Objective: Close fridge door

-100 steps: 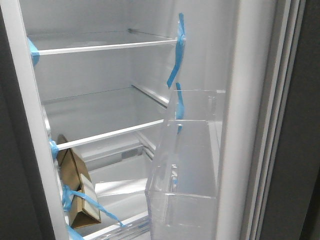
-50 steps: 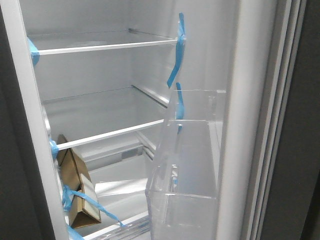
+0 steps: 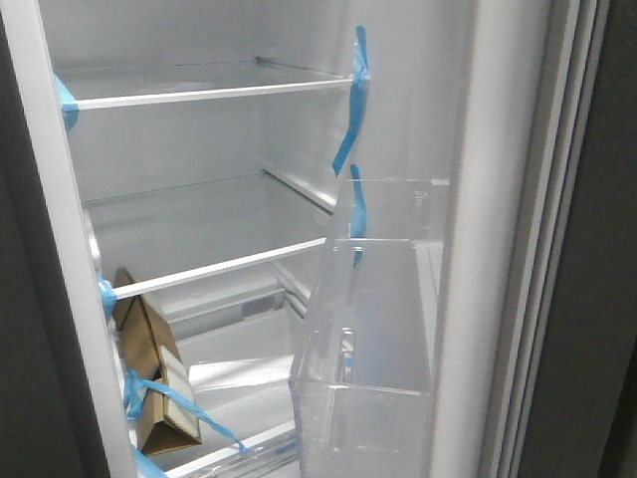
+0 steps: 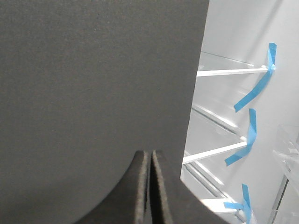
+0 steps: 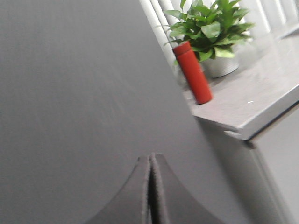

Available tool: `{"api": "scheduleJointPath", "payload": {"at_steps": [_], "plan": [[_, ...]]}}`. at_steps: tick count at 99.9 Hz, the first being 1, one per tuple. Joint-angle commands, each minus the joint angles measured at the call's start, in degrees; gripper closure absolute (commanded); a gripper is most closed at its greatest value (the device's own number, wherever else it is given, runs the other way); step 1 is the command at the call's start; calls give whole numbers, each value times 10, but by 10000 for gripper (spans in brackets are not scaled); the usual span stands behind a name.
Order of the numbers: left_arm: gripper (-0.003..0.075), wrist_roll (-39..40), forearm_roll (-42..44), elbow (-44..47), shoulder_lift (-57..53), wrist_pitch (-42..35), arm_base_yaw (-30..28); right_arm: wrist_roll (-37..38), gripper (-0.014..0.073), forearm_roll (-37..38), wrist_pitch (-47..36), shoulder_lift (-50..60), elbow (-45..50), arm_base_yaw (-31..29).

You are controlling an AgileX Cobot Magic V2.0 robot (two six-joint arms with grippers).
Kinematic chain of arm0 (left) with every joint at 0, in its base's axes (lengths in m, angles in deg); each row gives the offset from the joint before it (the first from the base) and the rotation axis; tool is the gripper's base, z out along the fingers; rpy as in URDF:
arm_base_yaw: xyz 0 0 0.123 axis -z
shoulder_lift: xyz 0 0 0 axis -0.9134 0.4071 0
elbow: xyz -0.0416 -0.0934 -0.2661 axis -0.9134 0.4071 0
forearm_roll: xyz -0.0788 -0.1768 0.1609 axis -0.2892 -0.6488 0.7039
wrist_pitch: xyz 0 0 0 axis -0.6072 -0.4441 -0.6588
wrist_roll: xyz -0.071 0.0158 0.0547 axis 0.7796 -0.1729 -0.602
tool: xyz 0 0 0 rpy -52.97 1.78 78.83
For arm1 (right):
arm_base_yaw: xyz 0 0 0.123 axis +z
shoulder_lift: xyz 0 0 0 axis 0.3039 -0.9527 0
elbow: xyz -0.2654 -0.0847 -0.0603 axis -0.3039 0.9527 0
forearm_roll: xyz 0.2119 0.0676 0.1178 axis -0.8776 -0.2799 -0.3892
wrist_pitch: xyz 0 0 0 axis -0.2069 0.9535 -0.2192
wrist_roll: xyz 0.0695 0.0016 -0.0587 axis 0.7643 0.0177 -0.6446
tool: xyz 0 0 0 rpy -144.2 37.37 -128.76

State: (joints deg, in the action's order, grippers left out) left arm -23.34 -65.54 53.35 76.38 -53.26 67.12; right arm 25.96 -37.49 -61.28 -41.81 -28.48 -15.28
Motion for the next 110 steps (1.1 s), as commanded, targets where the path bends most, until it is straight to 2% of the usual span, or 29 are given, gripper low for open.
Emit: {"api": "scheduleJointPath", "payload": {"at_steps": [1,12,30,51,71,88,110], "plan": [[740,1,-4,23,-13,-48,1,-4,665,-102,-41,-56,-59,-3],[740,1,-4,23,-13,-48,1,-4,665,-250,-15,-103,-92,-3],[740,1,-4,23,-13,-48,1,-4,665,-399,48,-154,-109,-3],[740,1,-4,23,-13,-48,1,-4,665,-474,129,-192,-127,-3],[740,1,-4,23,-13,-48,1,-11,665,-475,177,-221,-162,-2],[740,1,-4,23,-13,-48,1,-16,665,-443,211,-251,-206,5],[740,1,-4,23,-13,-48,1,-16,665,-360,187,-312,-285,86]]}}
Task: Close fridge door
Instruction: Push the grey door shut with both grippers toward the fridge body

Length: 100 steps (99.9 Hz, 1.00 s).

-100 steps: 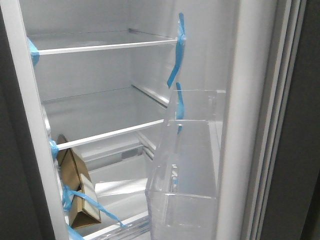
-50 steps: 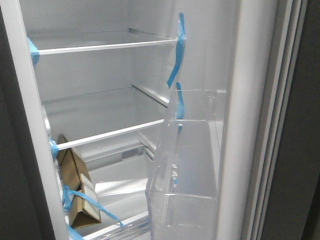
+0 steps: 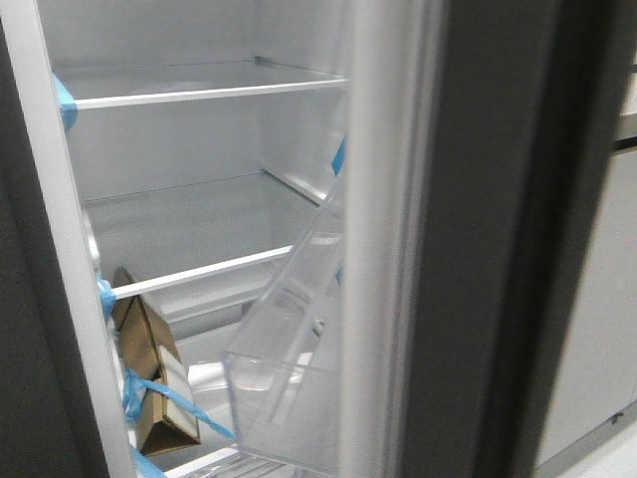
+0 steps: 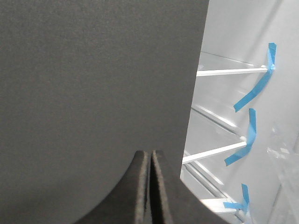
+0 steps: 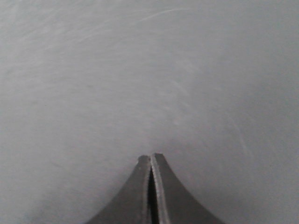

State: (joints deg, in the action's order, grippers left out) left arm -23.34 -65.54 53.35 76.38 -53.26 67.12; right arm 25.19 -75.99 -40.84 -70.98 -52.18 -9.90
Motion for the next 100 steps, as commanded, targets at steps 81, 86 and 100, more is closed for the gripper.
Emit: {"api": "scheduleJointPath", "payload": {"at_steps": [81,86,100], "plan": [[740,1,-4,23,-13,-48,1,-7,665,327,-235,-306,-276,252],[740,1,-4,23,-13,-48,1,-7,665,341,-234,-328,-298,252],[740,1,-4,23,-13,-48,1,-7,665,371,-233,-392,-365,252]]}}
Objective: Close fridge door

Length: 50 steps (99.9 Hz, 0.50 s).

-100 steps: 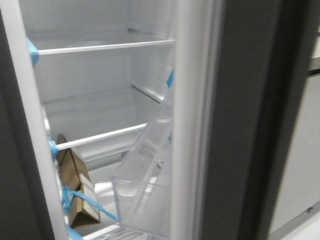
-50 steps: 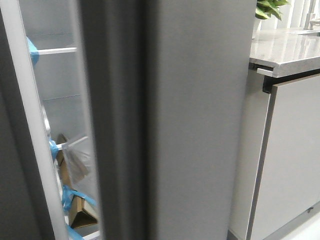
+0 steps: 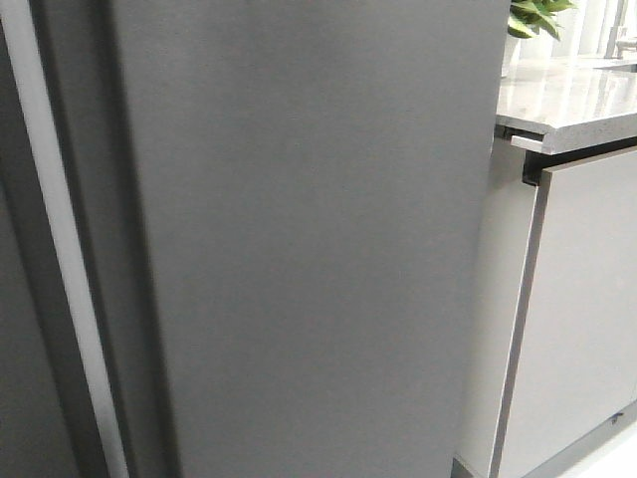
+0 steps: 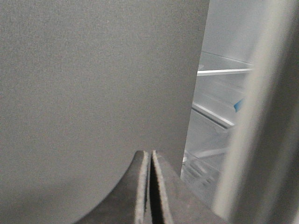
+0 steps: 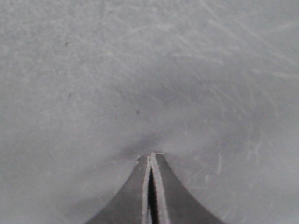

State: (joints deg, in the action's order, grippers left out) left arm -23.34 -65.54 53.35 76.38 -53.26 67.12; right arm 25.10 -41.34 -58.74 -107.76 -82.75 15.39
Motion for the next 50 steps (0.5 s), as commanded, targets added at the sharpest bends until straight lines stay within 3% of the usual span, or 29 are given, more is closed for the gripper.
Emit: {"api": "scheduleJointPath", "payload": {"at_steps": [1,28,50], "plan": [[740,1,-4,23,-13,-48,1,-6,665,25,-54,-27,-62,-1],[740,1,-4,23,-13,-48,1,-6,665,43,-54,-127,-178,-1],[740,1,-4,23,-13,-48,1,-6,665,43,-45,-137,-186,-2]]}}
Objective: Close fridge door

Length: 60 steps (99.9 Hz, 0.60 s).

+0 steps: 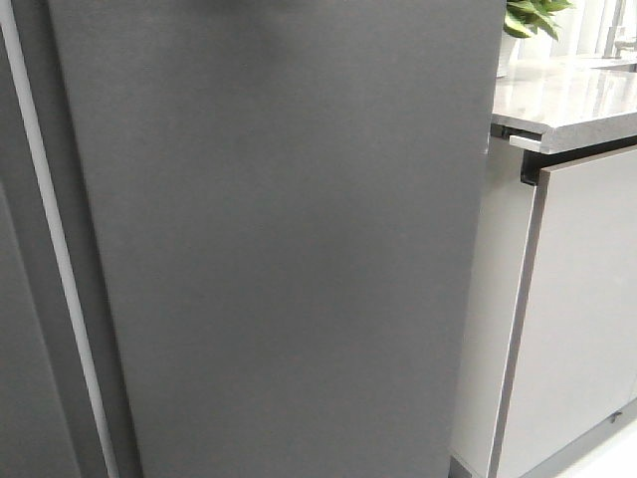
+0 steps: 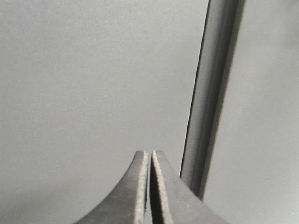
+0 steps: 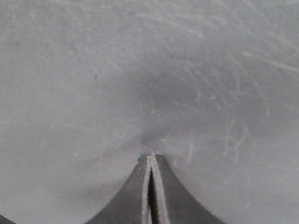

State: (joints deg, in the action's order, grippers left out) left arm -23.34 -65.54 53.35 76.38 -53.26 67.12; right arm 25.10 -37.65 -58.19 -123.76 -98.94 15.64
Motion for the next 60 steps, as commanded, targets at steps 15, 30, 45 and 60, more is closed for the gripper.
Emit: {"api": "scheduleJointPath", "payload": {"at_steps": [15,30,45,60], "plan": [[740,1,-4,23,-13,-48,1,-6,665,21,-47,27,-23,-4],[740,1,-4,23,-13,-48,1,-6,665,21,-44,57,-6,-20],[740,1,-4,23,-13,-48,1,-6,665,36,-44,113,45,-47],[740,1,-4,23,-13,-48,1,-6,665,75,-44,186,119,-81]]}}
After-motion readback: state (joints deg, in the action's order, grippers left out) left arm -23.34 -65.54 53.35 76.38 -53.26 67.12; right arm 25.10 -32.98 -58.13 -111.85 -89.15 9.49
